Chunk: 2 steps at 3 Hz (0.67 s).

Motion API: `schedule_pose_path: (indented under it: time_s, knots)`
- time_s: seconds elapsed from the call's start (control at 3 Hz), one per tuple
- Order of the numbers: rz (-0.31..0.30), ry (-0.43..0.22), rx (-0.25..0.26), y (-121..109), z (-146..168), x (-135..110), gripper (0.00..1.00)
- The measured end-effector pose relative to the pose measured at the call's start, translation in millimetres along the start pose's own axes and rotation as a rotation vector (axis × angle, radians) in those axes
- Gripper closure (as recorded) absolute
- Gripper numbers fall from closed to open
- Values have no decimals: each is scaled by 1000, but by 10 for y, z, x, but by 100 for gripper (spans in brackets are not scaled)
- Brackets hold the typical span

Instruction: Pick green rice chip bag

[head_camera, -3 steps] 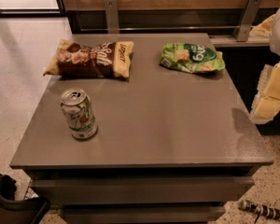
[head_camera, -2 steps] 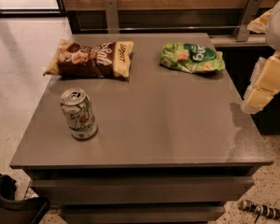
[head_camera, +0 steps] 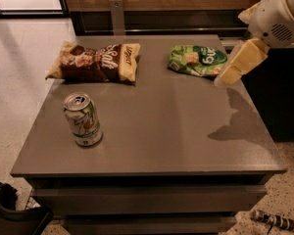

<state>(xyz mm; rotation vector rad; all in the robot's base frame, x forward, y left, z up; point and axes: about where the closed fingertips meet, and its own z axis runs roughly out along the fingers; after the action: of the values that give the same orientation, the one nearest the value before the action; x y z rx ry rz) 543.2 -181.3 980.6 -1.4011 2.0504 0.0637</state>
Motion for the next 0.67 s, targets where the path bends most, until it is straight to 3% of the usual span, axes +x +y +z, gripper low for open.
schedule_pose_path:
  time_s: [0.33, 0.67]
  knots:
    - [28, -42, -9, -104, 224, -118, 0]
    - [31, -40, -10, -136, 256, -119, 0]
